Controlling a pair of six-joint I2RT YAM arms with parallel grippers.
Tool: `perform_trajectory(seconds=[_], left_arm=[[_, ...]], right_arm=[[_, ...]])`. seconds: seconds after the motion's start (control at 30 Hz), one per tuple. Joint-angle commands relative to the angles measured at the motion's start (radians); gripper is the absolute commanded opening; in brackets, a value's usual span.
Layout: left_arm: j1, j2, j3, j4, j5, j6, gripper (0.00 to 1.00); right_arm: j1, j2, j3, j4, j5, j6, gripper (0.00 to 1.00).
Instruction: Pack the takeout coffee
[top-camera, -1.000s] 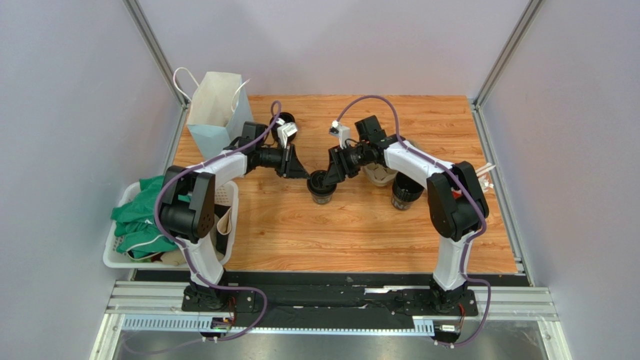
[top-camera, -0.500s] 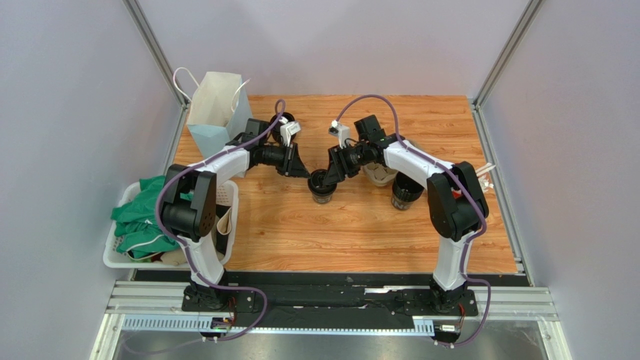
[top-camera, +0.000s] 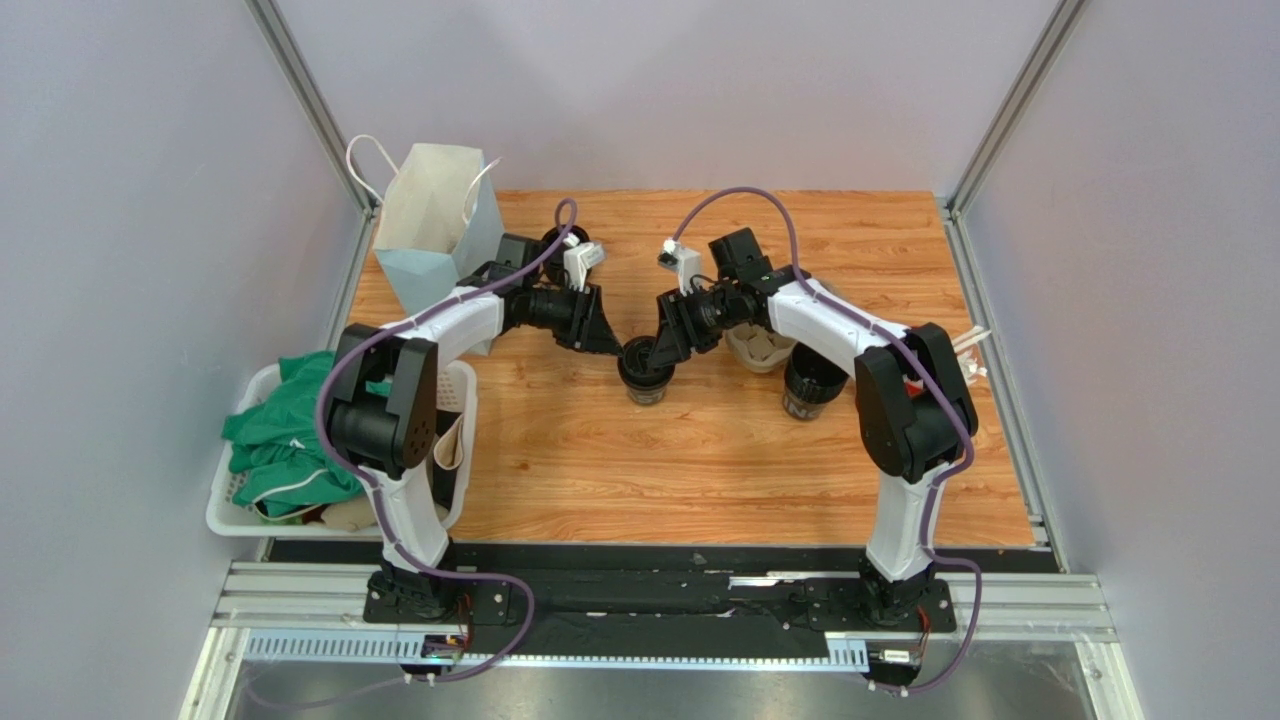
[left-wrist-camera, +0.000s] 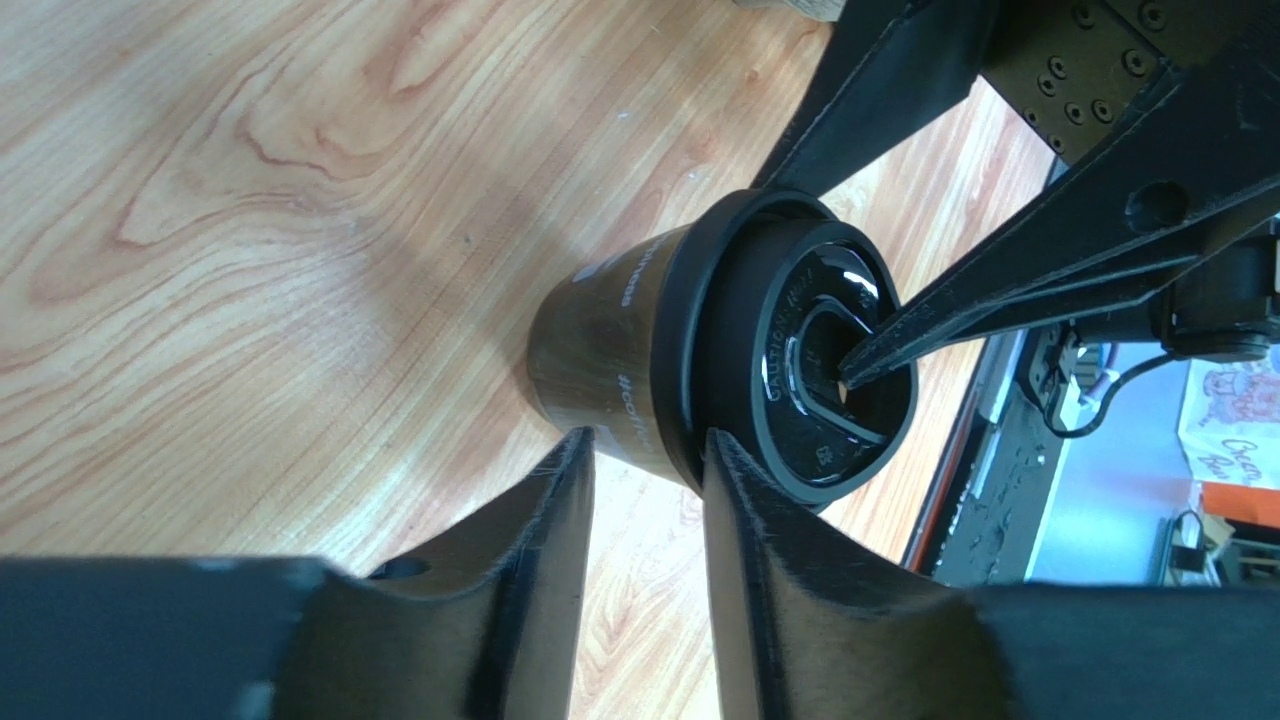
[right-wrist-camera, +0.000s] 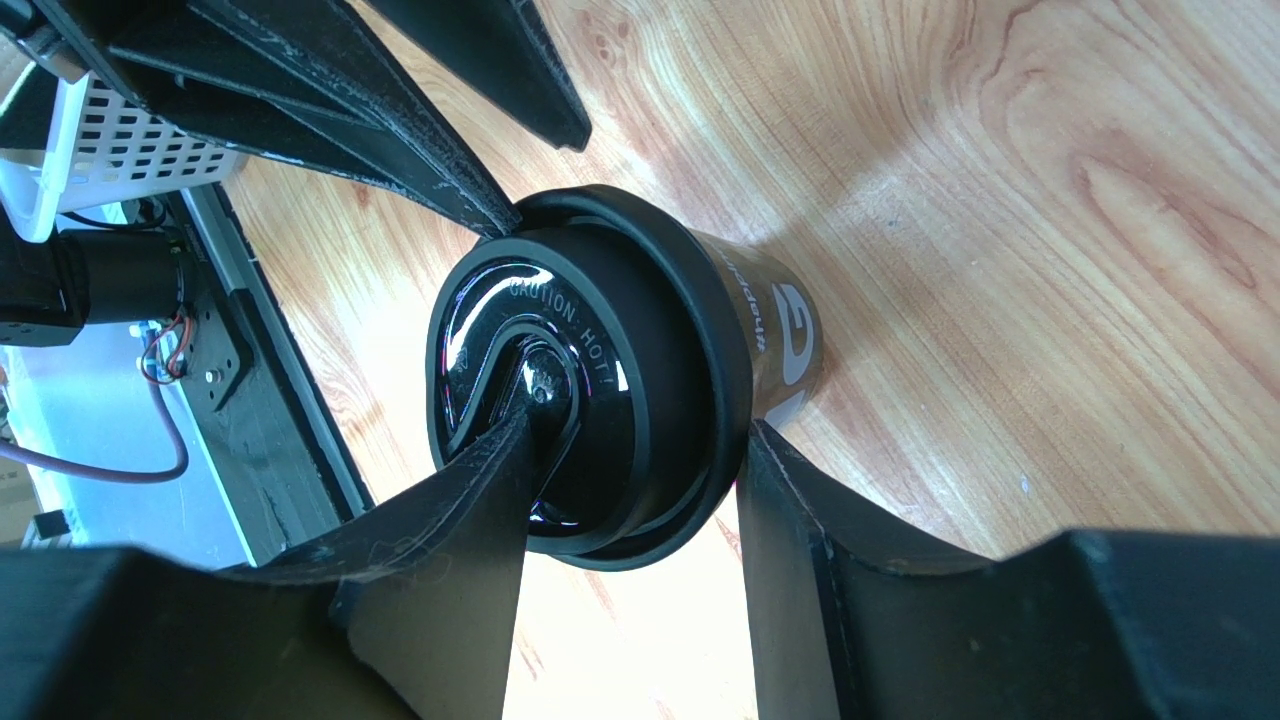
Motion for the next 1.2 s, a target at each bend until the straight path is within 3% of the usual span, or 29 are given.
perform_trajectory(seconds=[0.0, 0.37, 0.9, 1.07, 1.17], left_arm=[[-0.011, 0.038, -0.032, -0.031, -0.171, 0.066, 0.45], [-0.027, 0.096, 0.028, -0.097, -0.231, 0.058, 0.51], [-0.036, 0.122, 0.108, -0.244, -0.26, 0.116, 0.44], [-0.03, 0.058, 0.074, -0.168, -0.231, 0.107, 0.54], [-0.017, 0.018, 0.088, -0.138, -0.184, 0.089, 0.66]], right_arm=[[0.004, 0.055, -0.013, -0.067, 0.129, -0.068, 0.48], [0.005, 0.105, -0.016, -0.079, 0.117, -0.059, 0.47], [0.051, 0.133, -0.002, -0.136, 0.14, -0.108, 0.47], [0.053, 0.112, 0.001, -0.119, 0.143, -0.106, 0.48], [0.053, 0.092, 0.006, -0.119, 0.152, -0.103, 0.48]])
